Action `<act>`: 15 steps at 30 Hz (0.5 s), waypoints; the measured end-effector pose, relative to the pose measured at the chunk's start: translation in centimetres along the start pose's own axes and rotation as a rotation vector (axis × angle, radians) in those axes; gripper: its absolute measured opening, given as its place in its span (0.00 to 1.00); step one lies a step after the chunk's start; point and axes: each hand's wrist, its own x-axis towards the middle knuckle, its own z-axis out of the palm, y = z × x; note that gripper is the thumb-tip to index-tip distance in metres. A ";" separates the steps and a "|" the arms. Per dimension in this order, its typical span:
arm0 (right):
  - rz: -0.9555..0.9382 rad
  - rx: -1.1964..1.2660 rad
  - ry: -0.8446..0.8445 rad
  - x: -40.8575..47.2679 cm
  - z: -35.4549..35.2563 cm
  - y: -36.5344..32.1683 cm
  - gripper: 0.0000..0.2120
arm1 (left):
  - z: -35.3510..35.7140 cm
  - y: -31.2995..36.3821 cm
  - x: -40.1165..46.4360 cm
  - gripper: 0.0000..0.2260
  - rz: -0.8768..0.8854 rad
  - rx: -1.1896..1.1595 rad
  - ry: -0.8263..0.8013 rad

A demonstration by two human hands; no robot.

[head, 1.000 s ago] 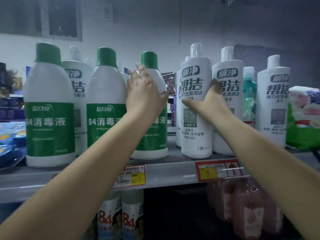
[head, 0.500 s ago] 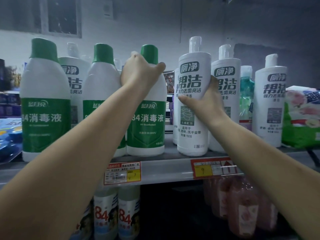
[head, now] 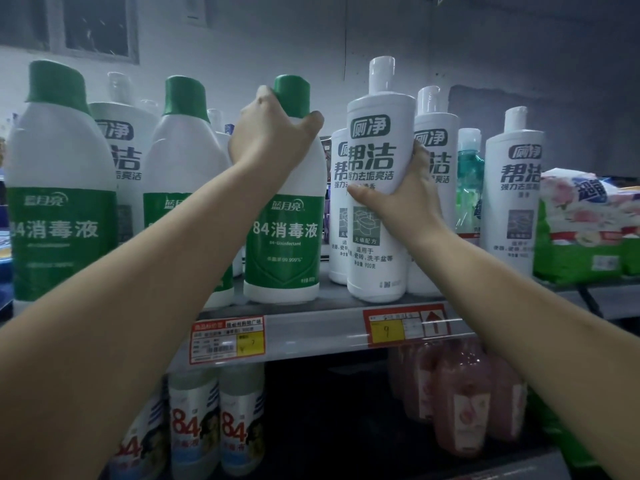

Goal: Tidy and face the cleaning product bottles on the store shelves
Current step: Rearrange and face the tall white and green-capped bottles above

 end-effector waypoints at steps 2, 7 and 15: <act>0.010 0.002 -0.011 0.1 0.2 -0.1 0.34 | 0.1 0.0 0.2 0.20 -0.004 0.010 -0.008; 0.038 -0.017 -0.033 0.6 1.0 0.2 0.34 | 0.6 -0.7 0.9 0.20 -0.072 0.005 -0.050; 0.042 -0.041 -0.044 0.9 1.3 0.6 0.34 | 2.3 -1.3 1.7 0.20 -0.129 -0.020 -0.065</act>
